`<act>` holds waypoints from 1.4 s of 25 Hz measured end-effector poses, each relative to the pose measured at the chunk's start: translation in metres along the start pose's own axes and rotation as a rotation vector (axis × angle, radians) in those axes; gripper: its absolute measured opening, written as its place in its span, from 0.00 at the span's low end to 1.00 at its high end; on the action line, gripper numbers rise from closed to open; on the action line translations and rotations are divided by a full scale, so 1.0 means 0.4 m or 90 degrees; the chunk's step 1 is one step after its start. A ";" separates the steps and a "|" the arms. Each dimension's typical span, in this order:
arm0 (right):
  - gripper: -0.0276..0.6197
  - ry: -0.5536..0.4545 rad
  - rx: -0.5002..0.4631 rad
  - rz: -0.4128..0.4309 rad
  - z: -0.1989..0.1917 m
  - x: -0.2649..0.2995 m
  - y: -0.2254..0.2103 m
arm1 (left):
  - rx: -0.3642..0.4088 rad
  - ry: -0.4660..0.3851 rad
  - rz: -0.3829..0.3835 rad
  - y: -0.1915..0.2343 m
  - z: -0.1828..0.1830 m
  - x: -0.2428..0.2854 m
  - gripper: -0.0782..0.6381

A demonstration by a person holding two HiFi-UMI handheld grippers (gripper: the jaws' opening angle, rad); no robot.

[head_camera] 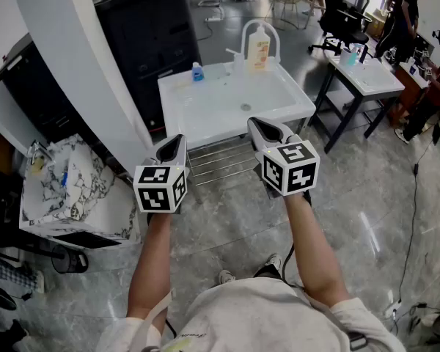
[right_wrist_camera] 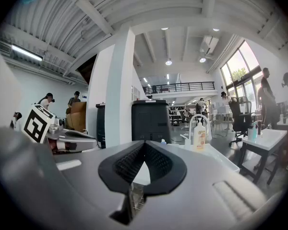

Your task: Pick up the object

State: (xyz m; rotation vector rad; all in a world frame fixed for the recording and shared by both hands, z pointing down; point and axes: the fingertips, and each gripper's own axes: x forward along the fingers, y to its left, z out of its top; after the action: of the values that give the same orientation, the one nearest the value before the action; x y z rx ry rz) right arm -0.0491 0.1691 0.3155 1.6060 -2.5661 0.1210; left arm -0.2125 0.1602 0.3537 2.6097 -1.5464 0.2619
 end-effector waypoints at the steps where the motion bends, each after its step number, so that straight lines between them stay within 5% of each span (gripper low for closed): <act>1: 0.05 -0.003 -0.001 -0.001 0.002 0.000 0.002 | -0.001 0.000 0.000 0.003 0.001 0.000 0.12; 20: 0.05 -0.004 0.007 -0.006 -0.014 0.051 -0.009 | -0.001 -0.011 -0.017 0.029 0.004 0.076 0.16; 35: 0.05 0.001 0.018 0.018 -0.035 0.188 -0.179 | -0.003 -0.011 -0.001 0.038 0.024 0.306 0.24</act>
State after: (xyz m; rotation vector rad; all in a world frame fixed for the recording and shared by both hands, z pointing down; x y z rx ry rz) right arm -0.0166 0.0726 0.3404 1.5794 -2.5981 0.1614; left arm -0.1674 0.0460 0.3684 2.6158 -1.5481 0.2358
